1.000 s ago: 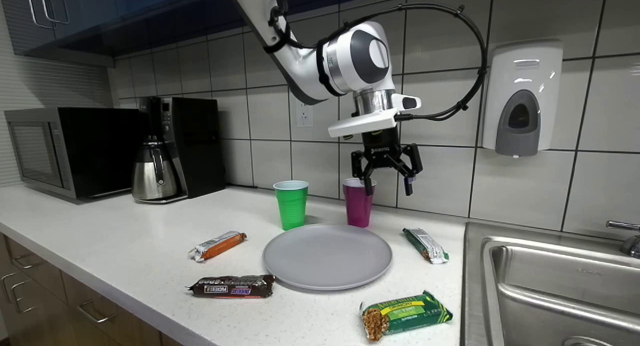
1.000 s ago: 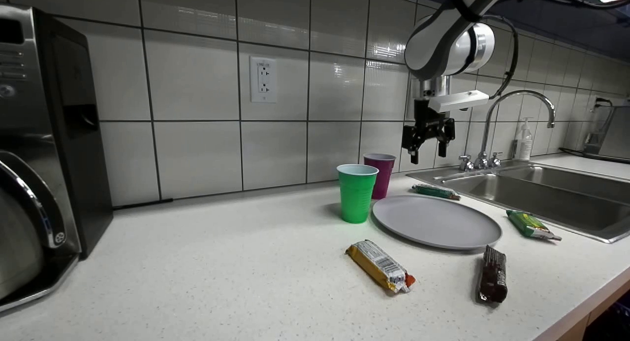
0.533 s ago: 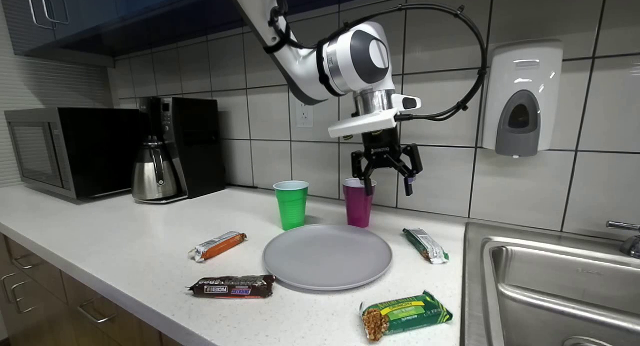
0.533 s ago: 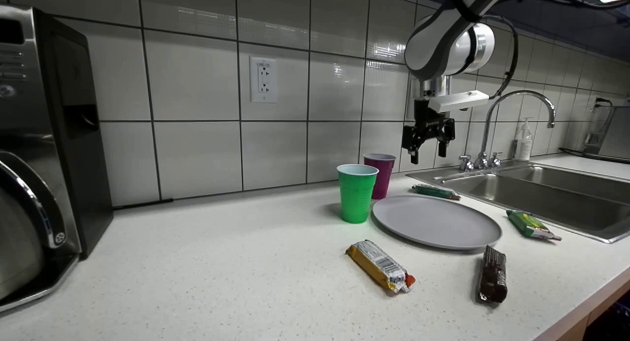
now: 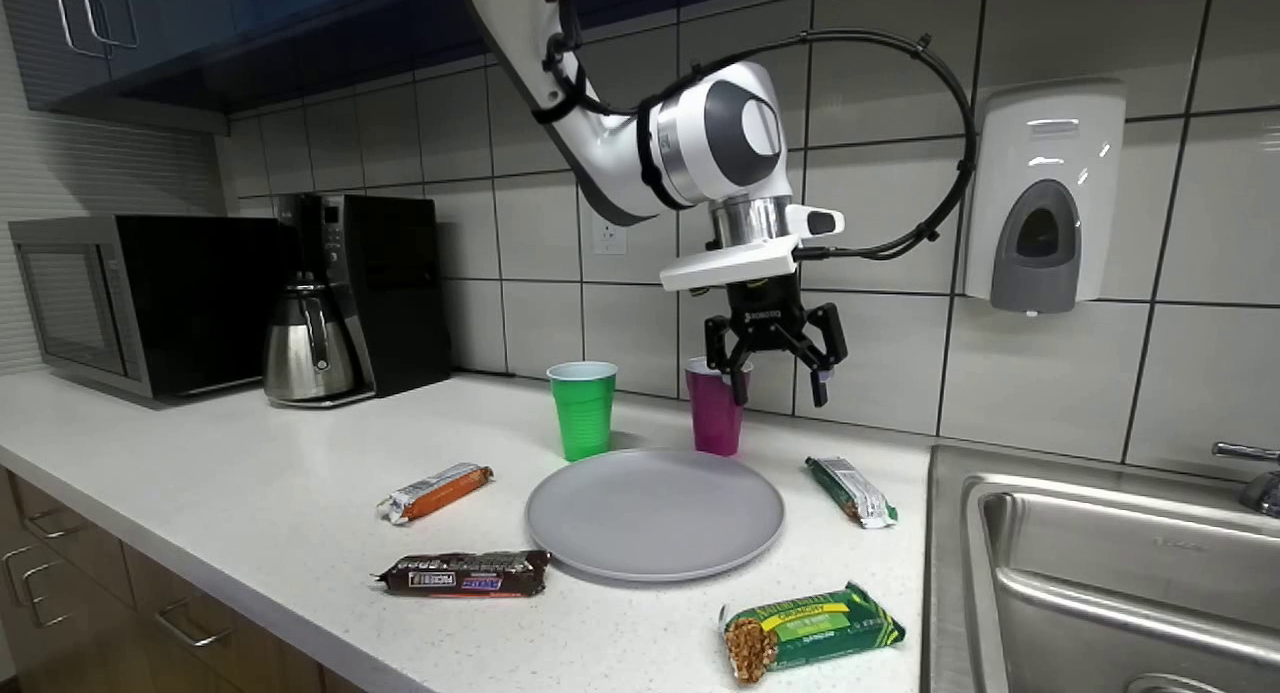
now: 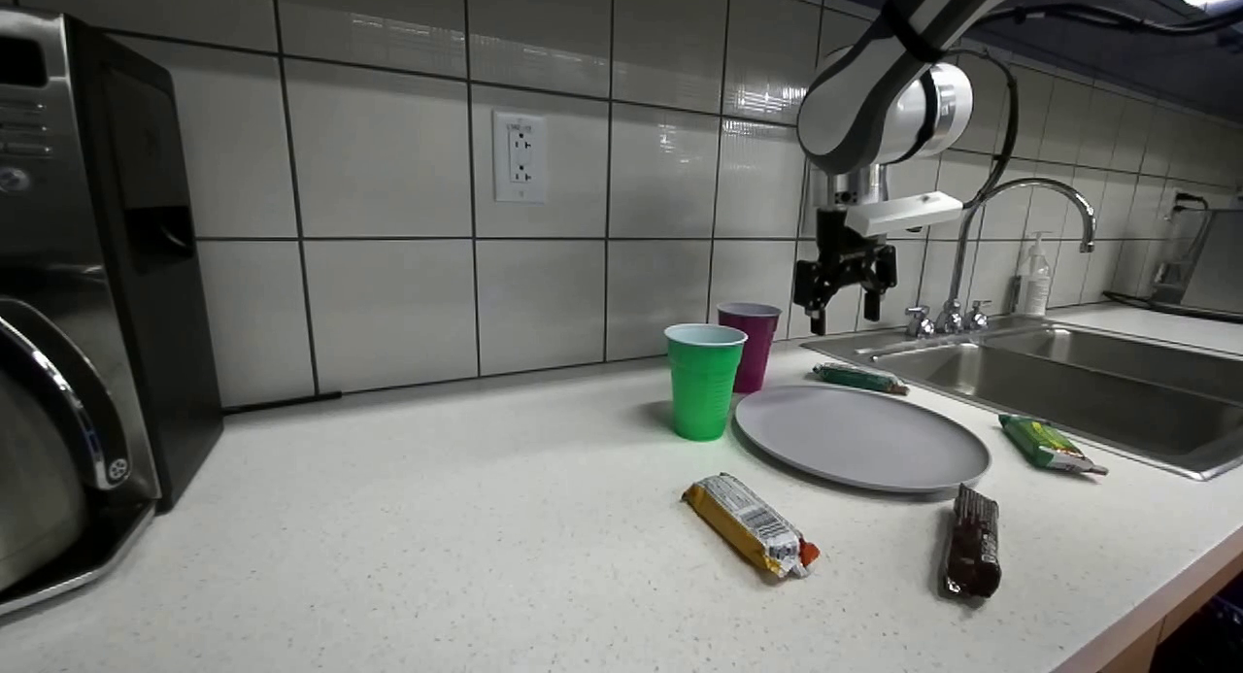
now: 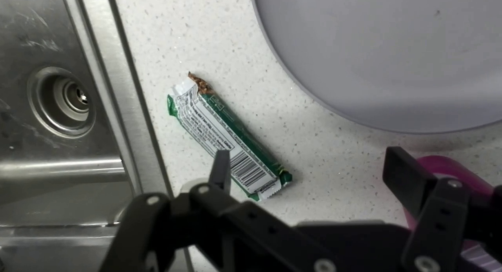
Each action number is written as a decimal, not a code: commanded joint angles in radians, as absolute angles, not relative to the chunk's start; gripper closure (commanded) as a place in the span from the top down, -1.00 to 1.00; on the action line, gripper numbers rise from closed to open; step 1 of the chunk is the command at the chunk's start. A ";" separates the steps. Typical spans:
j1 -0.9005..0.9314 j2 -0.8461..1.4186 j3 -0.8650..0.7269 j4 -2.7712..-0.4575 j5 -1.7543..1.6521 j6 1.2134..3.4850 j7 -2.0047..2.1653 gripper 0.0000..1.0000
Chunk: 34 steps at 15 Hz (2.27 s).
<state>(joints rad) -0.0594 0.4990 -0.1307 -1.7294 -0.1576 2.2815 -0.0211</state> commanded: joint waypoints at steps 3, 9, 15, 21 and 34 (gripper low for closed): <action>-0.107 0.541 -0.108 -1.683 -0.145 2.294 -0.113 1.00; -0.171 0.605 -0.081 -1.587 -0.094 2.258 -0.252 1.00; -0.214 0.688 -0.058 -1.498 -0.087 2.257 -0.373 1.00; -0.236 0.737 -0.035 -1.463 -0.097 2.265 -0.480 1.00; -0.292 0.746 -0.012 -1.478 -0.097 2.286 -0.697 1.00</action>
<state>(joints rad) -0.2644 0.7392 -0.0360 -1.4917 -0.1025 2.2924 -0.6405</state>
